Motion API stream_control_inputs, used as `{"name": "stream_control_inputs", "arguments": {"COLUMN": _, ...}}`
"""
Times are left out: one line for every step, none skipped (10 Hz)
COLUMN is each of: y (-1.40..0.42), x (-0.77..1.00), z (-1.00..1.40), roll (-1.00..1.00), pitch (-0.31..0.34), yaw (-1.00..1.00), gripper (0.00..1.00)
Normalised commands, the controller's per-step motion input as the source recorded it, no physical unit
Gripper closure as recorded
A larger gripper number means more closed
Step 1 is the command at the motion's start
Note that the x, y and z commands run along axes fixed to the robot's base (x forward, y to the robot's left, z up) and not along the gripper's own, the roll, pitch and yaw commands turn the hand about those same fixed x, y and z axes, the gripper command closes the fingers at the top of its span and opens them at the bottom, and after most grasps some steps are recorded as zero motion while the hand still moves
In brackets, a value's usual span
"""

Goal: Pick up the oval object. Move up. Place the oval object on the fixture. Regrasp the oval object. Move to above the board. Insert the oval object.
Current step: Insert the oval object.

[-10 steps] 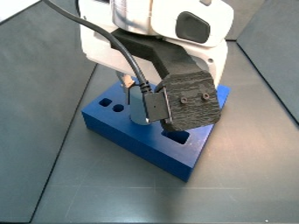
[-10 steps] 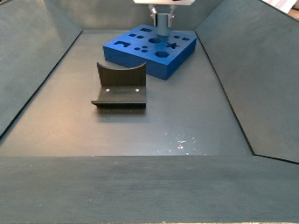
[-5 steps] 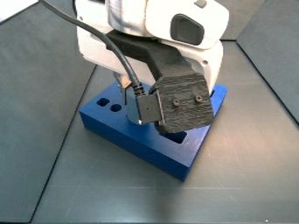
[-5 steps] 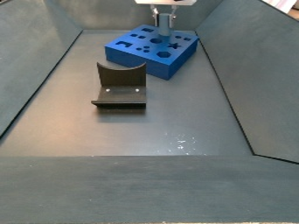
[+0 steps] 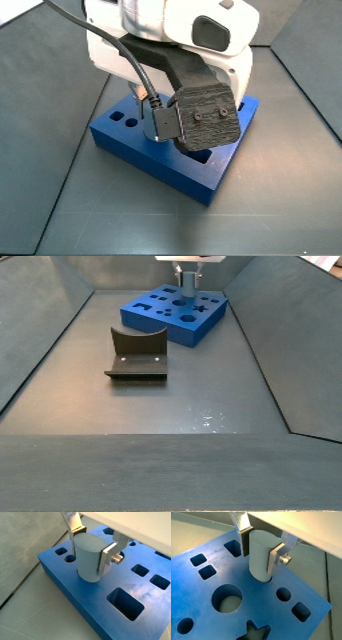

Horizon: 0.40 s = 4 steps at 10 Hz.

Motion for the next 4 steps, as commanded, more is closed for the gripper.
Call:
{"name": "stream_control_inputs", "arguments": {"y": 0.14, "x": -0.19, "z": -0.26, "roll": 0.29, "pitch": 0.064, "yaw": -0.05, "gripper": 1.00}}
{"name": "stream_control_inputs", "arguments": {"y": 0.14, "x": -0.17, "z": -0.22, "roll": 0.14, "pitch": 0.127, "yaw": -0.11, "gripper": 0.00}}
{"name": "stream_control_inputs", "arguments": {"y": -0.03, "x": 0.00, "z": 0.00, "roll": 0.00, "pitch": 0.000, "yaw": 0.00, "gripper": 0.00}}
{"name": "stream_control_inputs", "arguments": {"y": -0.08, "x": 0.00, "z": 0.00, "roll": 0.05, "pitch": 0.000, "yaw": 0.00, "gripper": 0.00}}
